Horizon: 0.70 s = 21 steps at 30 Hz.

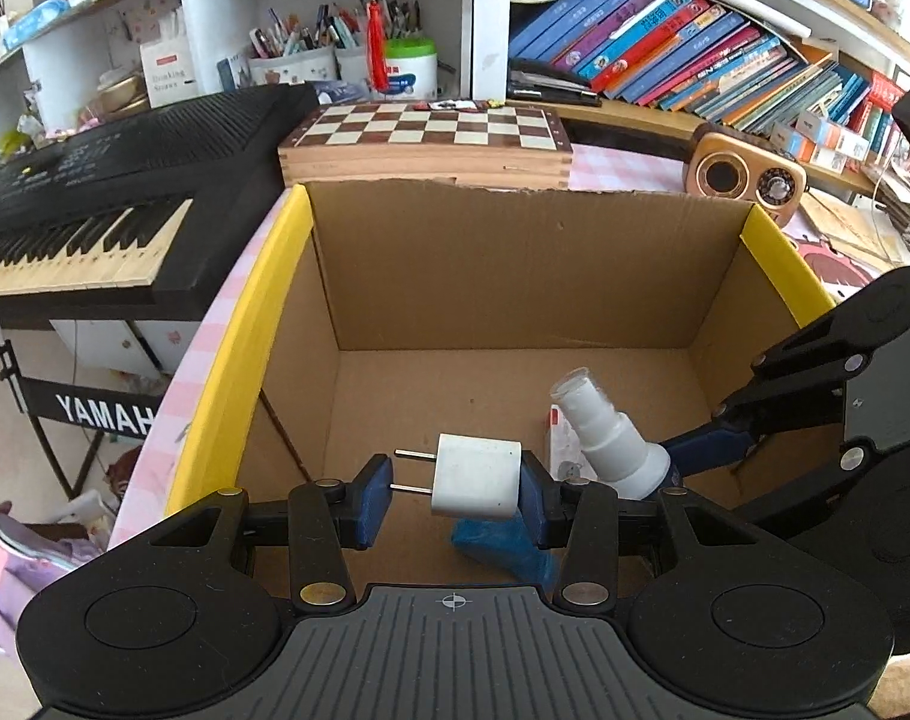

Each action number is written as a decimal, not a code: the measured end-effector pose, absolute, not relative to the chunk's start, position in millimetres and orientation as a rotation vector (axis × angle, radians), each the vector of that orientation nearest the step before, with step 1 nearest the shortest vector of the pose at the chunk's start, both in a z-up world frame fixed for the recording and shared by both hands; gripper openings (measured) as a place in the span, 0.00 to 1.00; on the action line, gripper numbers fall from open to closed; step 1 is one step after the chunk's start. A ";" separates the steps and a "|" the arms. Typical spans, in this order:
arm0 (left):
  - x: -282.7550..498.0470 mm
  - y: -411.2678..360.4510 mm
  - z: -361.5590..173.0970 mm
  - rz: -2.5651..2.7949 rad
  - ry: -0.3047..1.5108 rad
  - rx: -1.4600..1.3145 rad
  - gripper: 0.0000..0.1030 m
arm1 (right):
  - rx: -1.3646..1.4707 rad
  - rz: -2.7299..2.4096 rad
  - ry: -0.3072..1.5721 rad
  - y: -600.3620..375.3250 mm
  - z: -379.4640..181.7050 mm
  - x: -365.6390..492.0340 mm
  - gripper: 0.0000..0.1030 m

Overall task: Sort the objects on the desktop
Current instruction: 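Lower both tools into the yellow box and open them, releasing both items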

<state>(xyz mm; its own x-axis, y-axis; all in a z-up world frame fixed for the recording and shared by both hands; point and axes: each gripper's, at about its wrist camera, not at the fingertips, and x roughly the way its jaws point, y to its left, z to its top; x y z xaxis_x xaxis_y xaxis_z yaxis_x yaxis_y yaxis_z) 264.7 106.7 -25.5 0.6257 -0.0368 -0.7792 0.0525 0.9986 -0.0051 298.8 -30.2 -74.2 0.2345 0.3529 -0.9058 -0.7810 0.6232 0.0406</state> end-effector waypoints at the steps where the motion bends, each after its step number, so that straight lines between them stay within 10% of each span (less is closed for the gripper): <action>1: 265.9 106.6 -26.3 -0.050 0.899 0.018 0.42 | -0.486 0.819 1.075 -29.5 -75.1 299.2 0.30; 21: 244.9 111.2 1.0 -0.101 0.774 -0.070 0.69 | -0.521 0.780 0.948 -34.1 -64.4 291.3 0.35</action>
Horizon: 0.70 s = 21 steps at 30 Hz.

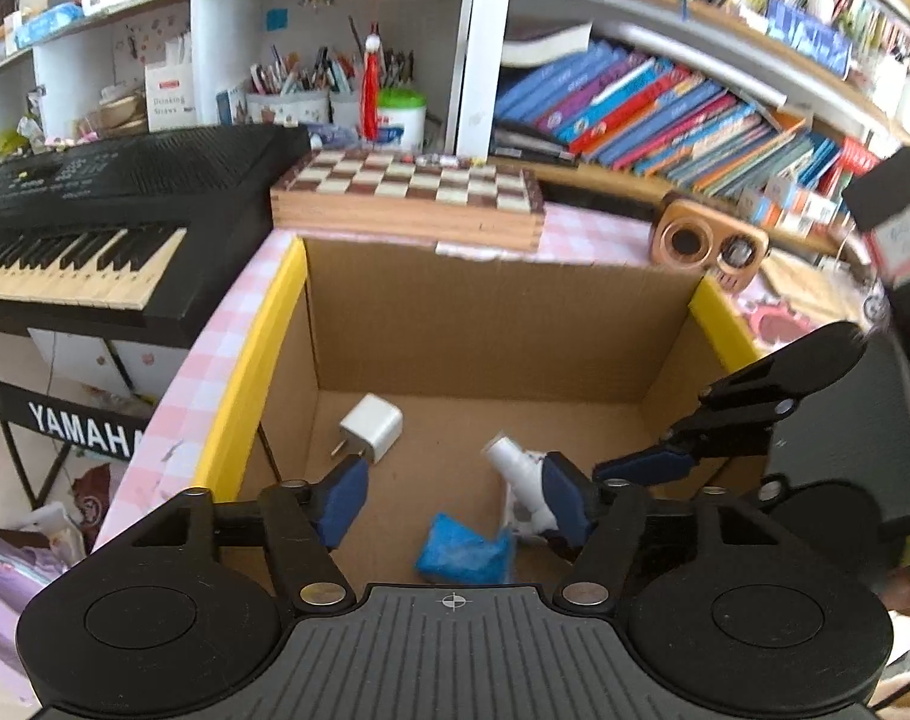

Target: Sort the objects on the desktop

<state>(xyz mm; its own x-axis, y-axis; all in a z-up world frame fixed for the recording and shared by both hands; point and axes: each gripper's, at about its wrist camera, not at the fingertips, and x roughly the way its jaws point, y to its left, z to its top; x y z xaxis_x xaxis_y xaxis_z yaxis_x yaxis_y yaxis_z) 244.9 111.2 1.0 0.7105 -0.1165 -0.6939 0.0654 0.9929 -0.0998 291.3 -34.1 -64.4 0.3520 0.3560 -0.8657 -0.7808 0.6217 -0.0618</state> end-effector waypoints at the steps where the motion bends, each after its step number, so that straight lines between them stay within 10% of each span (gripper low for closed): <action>1: 242.4 110.7 4.6 -0.104 0.760 -0.067 0.71 | -0.521 0.773 0.926 -35.3 -62.7 289.5 0.35; 21: 166.7 102.5 52.3 -0.068 0.584 -0.059 0.75 | -0.284 0.577 0.625 -99.1 0.9 213.4 0.42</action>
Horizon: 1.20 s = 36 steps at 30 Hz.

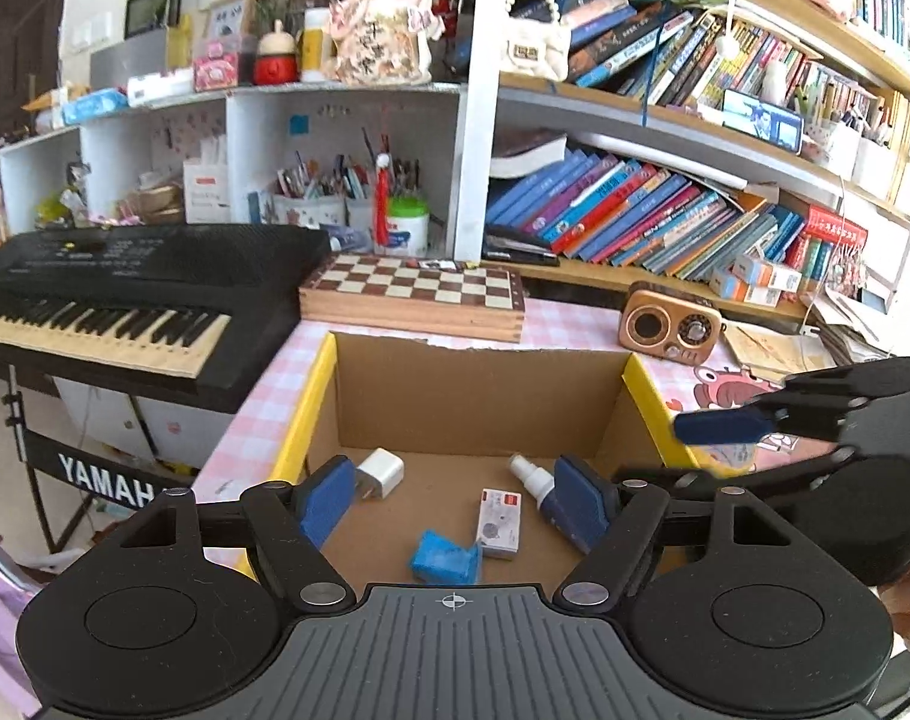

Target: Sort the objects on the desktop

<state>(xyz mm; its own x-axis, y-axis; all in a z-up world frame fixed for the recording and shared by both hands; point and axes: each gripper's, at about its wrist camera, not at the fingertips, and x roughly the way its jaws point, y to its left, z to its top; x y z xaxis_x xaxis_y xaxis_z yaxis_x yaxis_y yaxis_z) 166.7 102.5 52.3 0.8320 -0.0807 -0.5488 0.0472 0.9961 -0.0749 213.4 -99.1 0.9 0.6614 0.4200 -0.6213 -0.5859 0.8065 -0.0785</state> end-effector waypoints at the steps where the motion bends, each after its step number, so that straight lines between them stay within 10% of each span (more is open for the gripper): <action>1: 161.4 102.5 53.2 -0.066 0.578 -0.056 0.76 | -0.257 0.557 0.613 -103.8 3.6 208.6 0.42; 18: 75.7 100.7 53.1 -0.056 0.551 -0.078 0.79 | -0.064 0.293 0.509 -149.7 4.7 96.3 0.45; 36: 7.1 103.2 31.4 -0.010 0.579 -0.089 0.90 | -0.123 0.237 0.534 -135.2 -39.5 -2.9 0.70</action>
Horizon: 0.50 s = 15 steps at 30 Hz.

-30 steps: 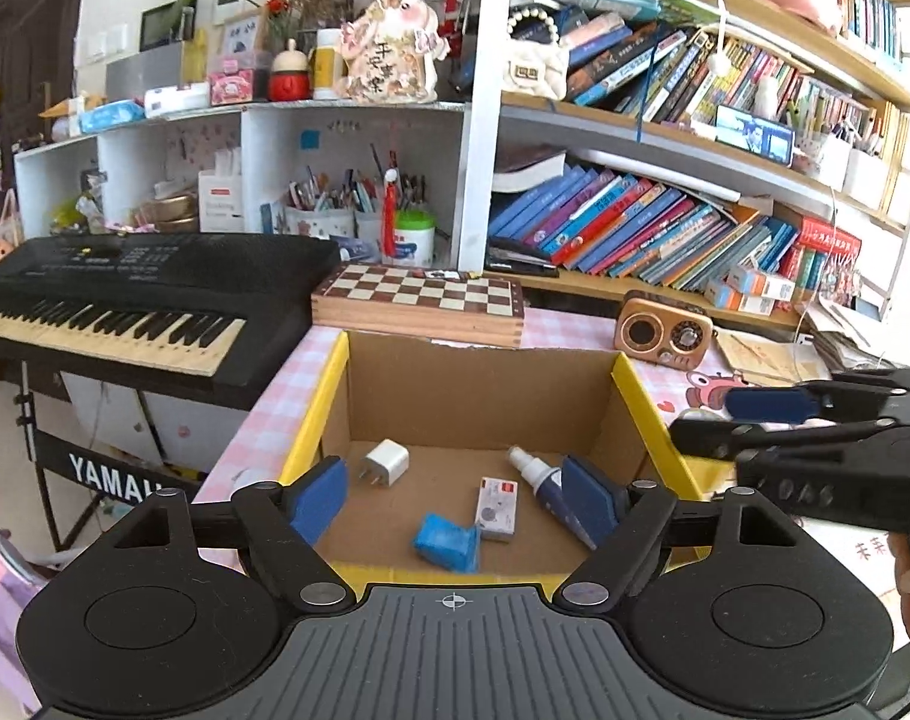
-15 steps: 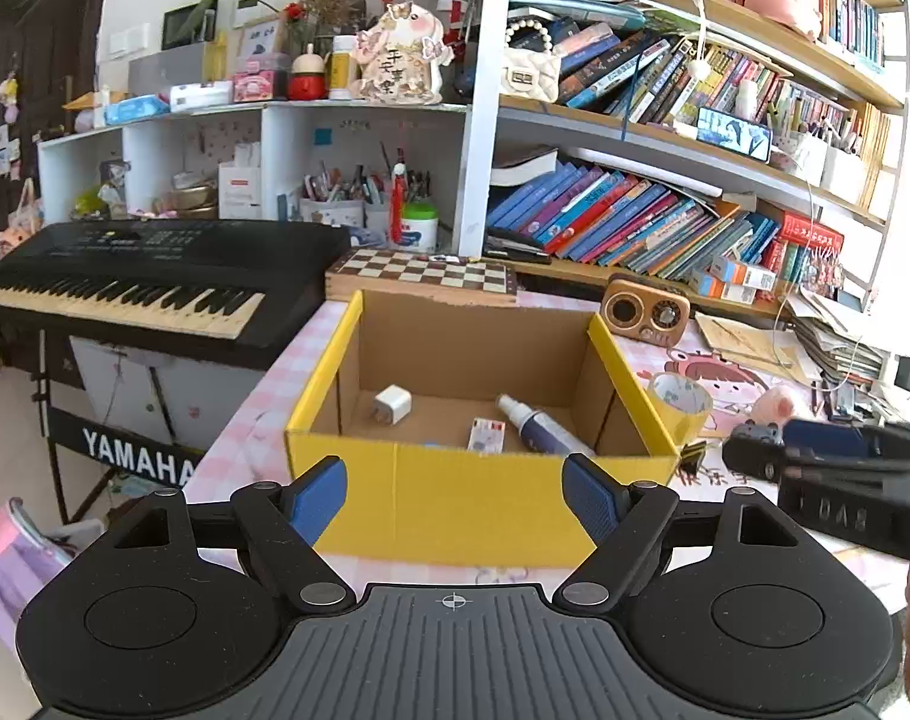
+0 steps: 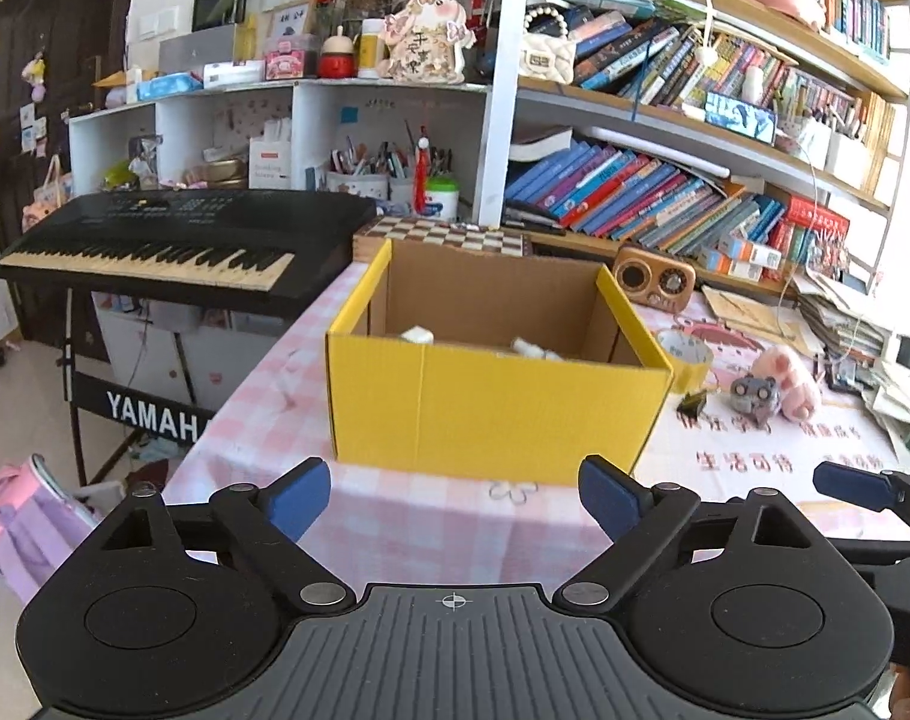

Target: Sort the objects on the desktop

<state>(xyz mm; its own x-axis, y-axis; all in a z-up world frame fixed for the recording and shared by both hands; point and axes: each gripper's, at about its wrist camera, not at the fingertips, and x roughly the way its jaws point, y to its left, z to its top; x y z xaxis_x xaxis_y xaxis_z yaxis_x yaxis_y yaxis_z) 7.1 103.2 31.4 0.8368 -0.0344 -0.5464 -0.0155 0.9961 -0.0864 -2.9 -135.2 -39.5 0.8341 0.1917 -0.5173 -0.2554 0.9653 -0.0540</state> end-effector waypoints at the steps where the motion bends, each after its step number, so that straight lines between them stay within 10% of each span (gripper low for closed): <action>1: 4.8 102.8 30.1 -0.010 0.583 -0.087 0.90 | -0.128 0.238 0.540 -134.5 -41.8 -6.2 0.70; 15: -14.8 92.0 14.8 -0.027 0.614 -0.027 0.90 | -0.147 0.215 0.589 -135.4 -53.2 -26.6 0.81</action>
